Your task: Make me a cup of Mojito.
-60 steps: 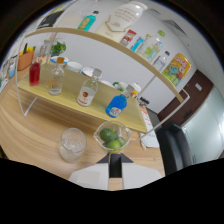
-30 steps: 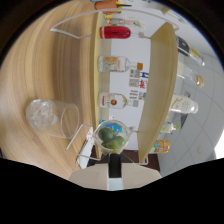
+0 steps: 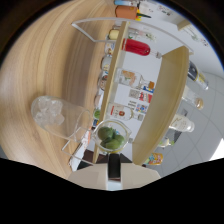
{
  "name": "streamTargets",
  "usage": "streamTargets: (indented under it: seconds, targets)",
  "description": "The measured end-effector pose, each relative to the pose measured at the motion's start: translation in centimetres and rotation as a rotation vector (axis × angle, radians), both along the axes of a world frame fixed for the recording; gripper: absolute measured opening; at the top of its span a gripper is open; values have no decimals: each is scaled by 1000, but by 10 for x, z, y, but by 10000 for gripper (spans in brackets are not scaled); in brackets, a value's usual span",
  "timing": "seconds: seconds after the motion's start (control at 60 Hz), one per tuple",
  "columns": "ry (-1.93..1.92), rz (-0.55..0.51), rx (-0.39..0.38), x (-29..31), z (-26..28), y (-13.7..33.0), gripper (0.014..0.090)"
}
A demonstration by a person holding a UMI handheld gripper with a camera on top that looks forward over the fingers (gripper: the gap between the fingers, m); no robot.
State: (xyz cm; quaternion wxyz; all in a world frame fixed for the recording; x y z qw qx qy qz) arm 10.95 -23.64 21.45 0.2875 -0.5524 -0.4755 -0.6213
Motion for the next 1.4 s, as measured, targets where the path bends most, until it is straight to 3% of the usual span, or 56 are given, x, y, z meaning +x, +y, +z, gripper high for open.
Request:
streamTargets:
  seconds: [0.217, 0.433, 0.583, 0.733, 1.067, 1.283, 1.4]
  targets:
    - [435, -60, 81, 5, 20, -4, 146]
    - [1107, -124, 240, 35, 53, -11, 147]
    - [1402, -184, 257, 78, 34, -15, 148]
    - [1573, -281, 195, 115, -20, -20, 147]
    - [1692, -545, -60, 157, -164, -41, 145]
    - [1676, -591, -135, 158, -200, -50, 147]
    - [1672, -612, -136, 160, -208, -52, 155]
